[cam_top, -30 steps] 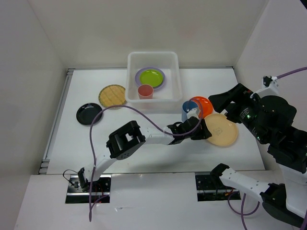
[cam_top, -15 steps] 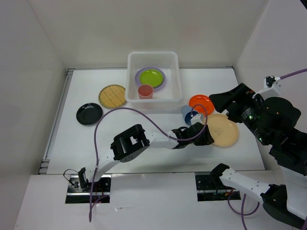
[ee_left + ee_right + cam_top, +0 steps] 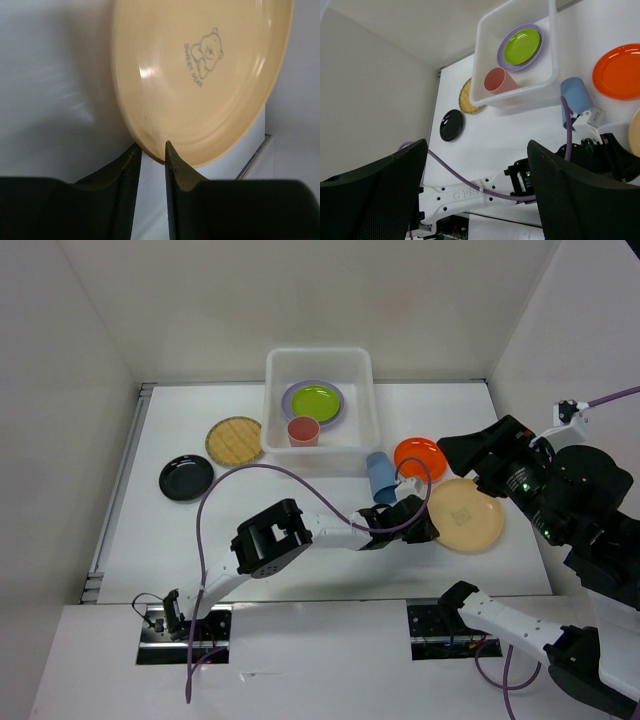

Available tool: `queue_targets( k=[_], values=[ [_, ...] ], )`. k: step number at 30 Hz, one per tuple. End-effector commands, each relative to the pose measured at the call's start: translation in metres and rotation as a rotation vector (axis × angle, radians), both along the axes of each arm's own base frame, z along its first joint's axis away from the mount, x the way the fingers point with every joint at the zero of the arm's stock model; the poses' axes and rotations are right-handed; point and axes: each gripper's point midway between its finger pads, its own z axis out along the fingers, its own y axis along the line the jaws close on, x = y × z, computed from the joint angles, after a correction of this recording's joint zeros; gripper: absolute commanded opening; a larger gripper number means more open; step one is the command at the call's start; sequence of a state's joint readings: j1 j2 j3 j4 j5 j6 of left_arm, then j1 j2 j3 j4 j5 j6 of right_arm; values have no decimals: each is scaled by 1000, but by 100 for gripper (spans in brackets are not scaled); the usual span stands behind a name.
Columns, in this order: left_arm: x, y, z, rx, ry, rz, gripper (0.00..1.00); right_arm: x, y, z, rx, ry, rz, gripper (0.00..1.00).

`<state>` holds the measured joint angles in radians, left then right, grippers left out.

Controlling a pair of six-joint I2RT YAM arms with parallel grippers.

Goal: Place the mixed dishes into the plastic bin

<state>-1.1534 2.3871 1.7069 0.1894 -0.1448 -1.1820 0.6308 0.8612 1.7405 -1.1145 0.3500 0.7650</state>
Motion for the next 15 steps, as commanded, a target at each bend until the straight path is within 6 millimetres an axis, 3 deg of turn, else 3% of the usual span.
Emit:
queue_targets(
  k=[1, 2, 5, 7, 13, 15],
  values=[
    [0, 4, -16, 44, -4, 6, 32, 2, 3, 10, 23, -39, 7, 85],
    [0, 5, -22, 52, 0, 6, 34, 3, 4, 6, 17, -31, 7, 85],
    [2, 0, -14, 34, -8, 6, 36, 3, 4, 6, 17, -31, 7, 85],
    [2, 0, -14, 34, -8, 6, 28, 3, 4, 6, 17, -31, 7, 85],
    [1, 2, -18, 43, -5, 6, 18, 3, 6, 9, 24, -38, 16, 85],
    [1, 2, -18, 47, -11, 1, 7, 4, 6, 5, 19, -30, 16, 85]
  ],
)
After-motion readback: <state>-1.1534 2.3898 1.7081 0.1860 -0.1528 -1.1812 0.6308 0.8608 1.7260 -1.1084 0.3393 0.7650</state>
